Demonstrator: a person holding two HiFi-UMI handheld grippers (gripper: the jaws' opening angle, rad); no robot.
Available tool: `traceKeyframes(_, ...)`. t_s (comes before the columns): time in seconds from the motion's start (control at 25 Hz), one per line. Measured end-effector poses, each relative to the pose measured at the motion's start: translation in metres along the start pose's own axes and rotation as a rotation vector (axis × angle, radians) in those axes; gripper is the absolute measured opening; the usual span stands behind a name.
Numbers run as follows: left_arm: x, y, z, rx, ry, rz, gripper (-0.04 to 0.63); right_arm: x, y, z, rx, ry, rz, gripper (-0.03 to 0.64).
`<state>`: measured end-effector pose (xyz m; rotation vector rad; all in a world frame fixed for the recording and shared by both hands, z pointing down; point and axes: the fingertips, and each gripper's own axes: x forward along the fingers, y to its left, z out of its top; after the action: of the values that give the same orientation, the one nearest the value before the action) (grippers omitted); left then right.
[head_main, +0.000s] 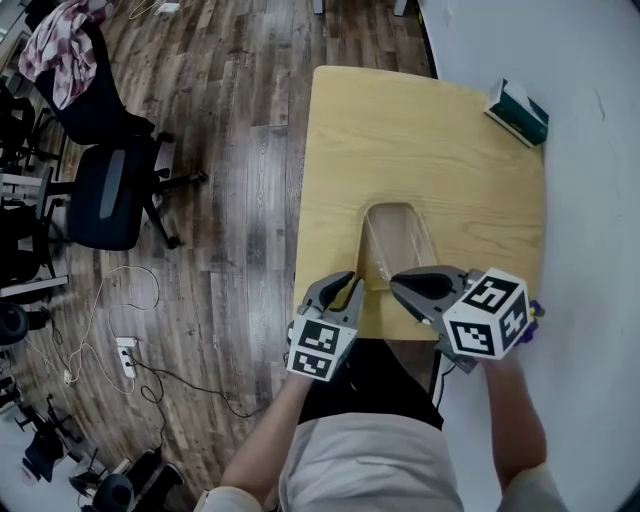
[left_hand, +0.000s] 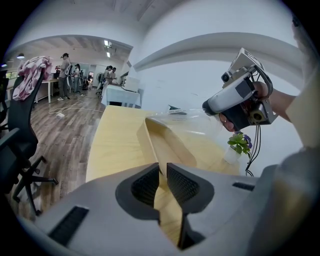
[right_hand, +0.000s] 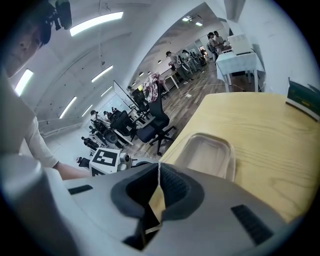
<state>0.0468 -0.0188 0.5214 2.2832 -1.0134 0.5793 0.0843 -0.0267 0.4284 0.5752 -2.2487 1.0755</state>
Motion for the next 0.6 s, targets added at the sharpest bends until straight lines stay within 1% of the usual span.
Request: traceKeyframes(0.6, -0.005, 0.001, -0.007, -0.042, 0.001, 0.001, 0.051, -0.03, -0.002, 0.023, -0.014, -0.085, -0.052, 0.018)
